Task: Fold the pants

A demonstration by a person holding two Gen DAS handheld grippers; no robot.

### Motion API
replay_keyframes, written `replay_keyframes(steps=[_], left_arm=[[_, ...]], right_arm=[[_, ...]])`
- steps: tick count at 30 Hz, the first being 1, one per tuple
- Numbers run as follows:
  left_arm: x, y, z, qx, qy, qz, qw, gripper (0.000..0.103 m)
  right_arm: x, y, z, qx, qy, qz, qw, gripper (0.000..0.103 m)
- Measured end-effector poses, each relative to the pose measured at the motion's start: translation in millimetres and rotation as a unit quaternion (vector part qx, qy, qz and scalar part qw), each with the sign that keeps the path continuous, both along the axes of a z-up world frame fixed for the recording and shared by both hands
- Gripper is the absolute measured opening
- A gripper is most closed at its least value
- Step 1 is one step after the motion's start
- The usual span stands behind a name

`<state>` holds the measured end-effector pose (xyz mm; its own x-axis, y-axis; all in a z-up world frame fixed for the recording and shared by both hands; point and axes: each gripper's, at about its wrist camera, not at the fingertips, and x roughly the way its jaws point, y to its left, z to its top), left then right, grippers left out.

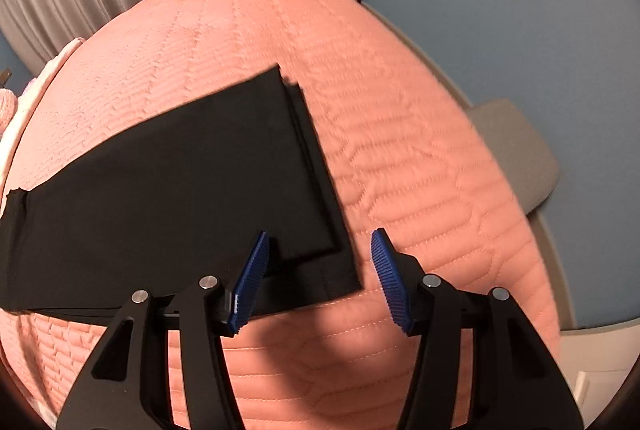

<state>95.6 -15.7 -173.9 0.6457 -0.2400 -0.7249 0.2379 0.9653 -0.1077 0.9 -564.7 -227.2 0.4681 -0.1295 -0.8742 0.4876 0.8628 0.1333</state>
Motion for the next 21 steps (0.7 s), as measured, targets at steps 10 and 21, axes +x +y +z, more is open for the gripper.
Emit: replay_keyframes(steps=[10,21], left_arm=[[-7.8,-13.7,-0.8,0.014,0.011,-0.011,0.9998,0.078],[9.7,13.3,-23.3,0.049,0.036,0.018,0.998,0.078]], right_arm=[[-2.8,11.2,-1.0,-0.003,-0.006,0.027,1.0,0.011],[-30.2,13.0,19.2,-0.05,-0.009,0.002,0.999,0.032]])
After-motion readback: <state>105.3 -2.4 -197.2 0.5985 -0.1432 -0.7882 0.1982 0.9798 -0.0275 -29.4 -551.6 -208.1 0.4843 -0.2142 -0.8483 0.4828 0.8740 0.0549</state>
